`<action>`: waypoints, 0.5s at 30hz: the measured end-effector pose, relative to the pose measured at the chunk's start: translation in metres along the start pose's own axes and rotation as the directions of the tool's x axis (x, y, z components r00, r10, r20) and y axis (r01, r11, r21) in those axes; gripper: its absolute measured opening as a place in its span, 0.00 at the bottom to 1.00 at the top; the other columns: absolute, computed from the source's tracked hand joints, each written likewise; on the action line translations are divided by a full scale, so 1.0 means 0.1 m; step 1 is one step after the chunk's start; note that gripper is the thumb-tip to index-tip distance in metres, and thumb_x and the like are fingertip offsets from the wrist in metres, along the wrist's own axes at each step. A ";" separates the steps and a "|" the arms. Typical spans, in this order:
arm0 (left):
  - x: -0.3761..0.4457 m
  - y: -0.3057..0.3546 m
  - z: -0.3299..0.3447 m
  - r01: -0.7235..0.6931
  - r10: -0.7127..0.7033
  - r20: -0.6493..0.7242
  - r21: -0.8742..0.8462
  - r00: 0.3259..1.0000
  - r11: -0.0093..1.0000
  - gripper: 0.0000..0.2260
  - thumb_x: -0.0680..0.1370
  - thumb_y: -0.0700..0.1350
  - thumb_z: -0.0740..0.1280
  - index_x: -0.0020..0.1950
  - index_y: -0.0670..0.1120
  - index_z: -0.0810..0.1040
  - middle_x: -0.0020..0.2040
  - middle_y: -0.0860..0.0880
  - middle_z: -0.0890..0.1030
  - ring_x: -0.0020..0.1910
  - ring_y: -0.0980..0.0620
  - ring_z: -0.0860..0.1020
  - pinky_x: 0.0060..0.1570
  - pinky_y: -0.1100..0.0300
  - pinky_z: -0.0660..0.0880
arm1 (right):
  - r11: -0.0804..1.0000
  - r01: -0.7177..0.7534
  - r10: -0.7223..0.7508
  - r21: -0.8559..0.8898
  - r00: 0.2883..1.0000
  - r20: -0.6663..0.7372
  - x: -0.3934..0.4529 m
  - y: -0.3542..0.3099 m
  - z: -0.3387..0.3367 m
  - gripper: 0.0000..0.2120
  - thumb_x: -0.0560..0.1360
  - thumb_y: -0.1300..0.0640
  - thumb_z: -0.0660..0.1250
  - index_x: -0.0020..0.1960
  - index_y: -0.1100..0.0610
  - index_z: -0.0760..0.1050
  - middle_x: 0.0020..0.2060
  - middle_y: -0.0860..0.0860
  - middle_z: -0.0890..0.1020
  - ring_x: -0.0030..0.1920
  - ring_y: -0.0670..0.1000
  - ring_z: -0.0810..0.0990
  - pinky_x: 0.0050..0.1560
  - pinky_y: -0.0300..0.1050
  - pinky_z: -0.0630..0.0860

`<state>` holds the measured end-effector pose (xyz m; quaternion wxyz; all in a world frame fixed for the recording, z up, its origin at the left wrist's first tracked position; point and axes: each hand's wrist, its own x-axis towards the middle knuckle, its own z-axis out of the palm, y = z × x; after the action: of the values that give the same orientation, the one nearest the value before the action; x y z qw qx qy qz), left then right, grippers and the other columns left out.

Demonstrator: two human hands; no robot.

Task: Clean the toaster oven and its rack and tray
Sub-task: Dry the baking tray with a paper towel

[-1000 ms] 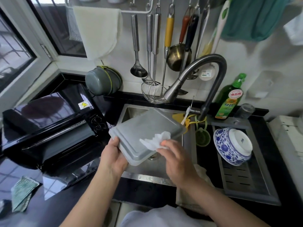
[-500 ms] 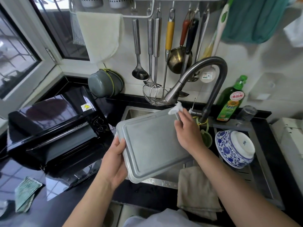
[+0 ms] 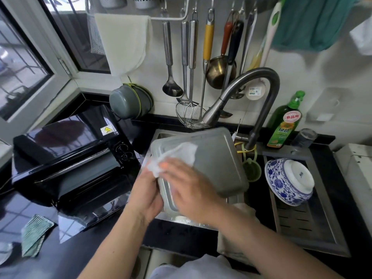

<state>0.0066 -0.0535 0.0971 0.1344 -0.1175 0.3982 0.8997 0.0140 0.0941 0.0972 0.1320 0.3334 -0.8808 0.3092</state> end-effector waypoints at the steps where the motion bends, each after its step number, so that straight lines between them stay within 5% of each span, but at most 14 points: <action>1: 0.00 0.00 0.00 -0.007 0.007 -0.009 -0.054 1.000 0.998 0.11 0.83 0.44 0.64 0.64 0.44 0.77 0.54 0.42 0.81 0.51 0.46 0.82 0.54 0.52 0.82 | 0.999 0.049 -0.050 0.009 0.998 0.048 -0.07 -0.12 0.02 0.19 0.75 0.65 0.64 0.66 0.63 0.76 0.68 0.55 0.74 0.74 0.54 0.66 0.76 0.49 0.61; 4: -0.01 0.05 0.00 -0.060 0.059 -0.013 -0.062 0.998 0.996 0.12 0.86 0.45 0.58 0.64 0.47 0.78 0.56 0.43 0.84 0.53 0.45 0.83 0.55 0.49 0.83 | 0.995 0.094 -0.093 -0.018 0.995 0.017 -0.26 -0.06 -0.02 0.07 0.78 0.58 0.68 0.51 0.63 0.78 0.57 0.56 0.78 0.64 0.55 0.73 0.69 0.50 0.67; 7: -0.05 0.08 0.00 -0.077 0.077 -0.016 -0.010 0.997 0.997 0.16 0.87 0.44 0.55 0.73 0.45 0.74 0.65 0.41 0.81 0.61 0.43 0.82 0.57 0.47 0.81 | 0.980 -0.187 0.173 -0.072 0.970 -0.172 -0.32 0.33 -0.15 0.08 0.76 0.61 0.71 0.46 0.59 0.71 0.46 0.54 0.75 0.49 0.55 0.73 0.53 0.47 0.73; 11: -0.14 0.01 -0.06 -0.016 0.016 -0.008 0.038 1.000 0.999 0.18 0.88 0.44 0.55 0.76 0.48 0.72 0.69 0.40 0.79 0.63 0.42 0.80 0.60 0.44 0.80 | 0.836 -0.546 0.507 -0.058 0.809 -0.298 -0.19 0.89 -0.38 0.18 0.77 0.67 0.65 0.65 0.60 0.73 0.61 0.54 0.73 0.62 0.56 0.72 0.61 0.51 0.74; 15: -0.13 -0.08 0.02 -0.013 0.015 -0.023 0.105 1.000 0.994 0.16 0.87 0.43 0.56 0.71 0.46 0.77 0.63 0.40 0.83 0.58 0.43 0.83 0.57 0.46 0.82 | 0.879 -0.443 0.382 -0.177 0.876 -0.296 0.10 0.70 -0.26 0.15 0.78 0.66 0.63 0.64 0.58 0.76 0.65 0.51 0.72 0.68 0.54 0.70 0.65 0.56 0.74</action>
<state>0.0218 -0.0483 0.0973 0.1295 -0.1181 0.4473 0.8770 -0.0391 0.1467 0.0897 0.2125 0.0760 -0.9385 0.2615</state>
